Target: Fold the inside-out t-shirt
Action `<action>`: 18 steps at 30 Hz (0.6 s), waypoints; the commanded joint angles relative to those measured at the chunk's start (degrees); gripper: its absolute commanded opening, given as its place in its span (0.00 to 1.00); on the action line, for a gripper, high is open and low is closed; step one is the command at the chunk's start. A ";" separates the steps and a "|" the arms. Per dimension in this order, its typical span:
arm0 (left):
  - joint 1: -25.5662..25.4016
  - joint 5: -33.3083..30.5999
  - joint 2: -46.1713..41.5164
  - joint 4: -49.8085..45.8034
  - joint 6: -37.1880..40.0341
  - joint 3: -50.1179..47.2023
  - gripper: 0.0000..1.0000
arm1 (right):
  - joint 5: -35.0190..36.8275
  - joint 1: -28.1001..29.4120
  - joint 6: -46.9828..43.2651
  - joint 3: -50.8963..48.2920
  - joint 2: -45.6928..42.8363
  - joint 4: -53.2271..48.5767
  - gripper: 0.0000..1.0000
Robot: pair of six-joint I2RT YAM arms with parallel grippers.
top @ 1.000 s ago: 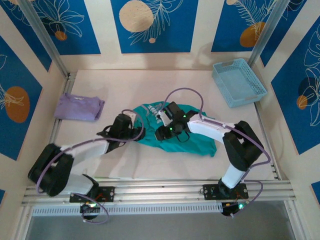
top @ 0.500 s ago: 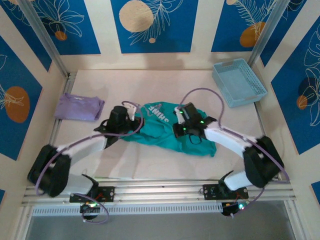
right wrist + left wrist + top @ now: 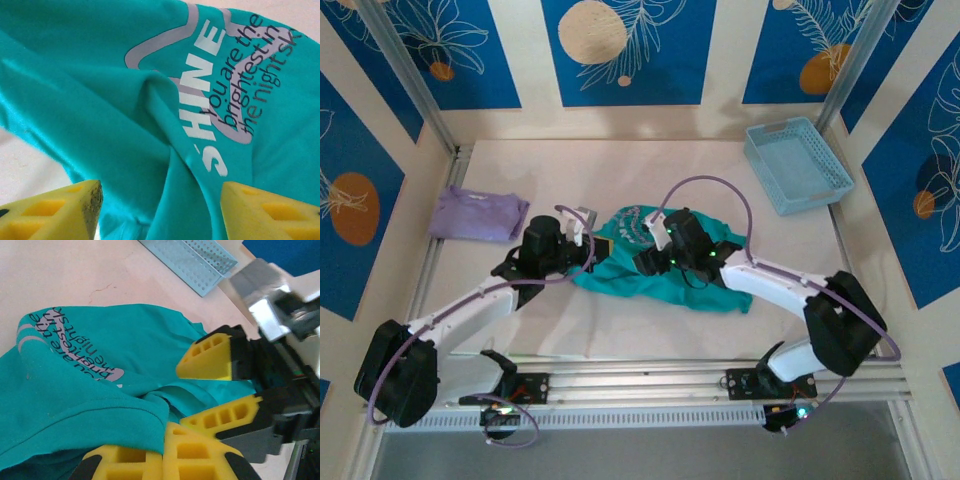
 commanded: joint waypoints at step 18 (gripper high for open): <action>0.75 -29.18 -1.67 -15.11 0.56 -1.64 0.00 | -31.40 -9.36 12.51 -1.94 -6.81 9.69 0.00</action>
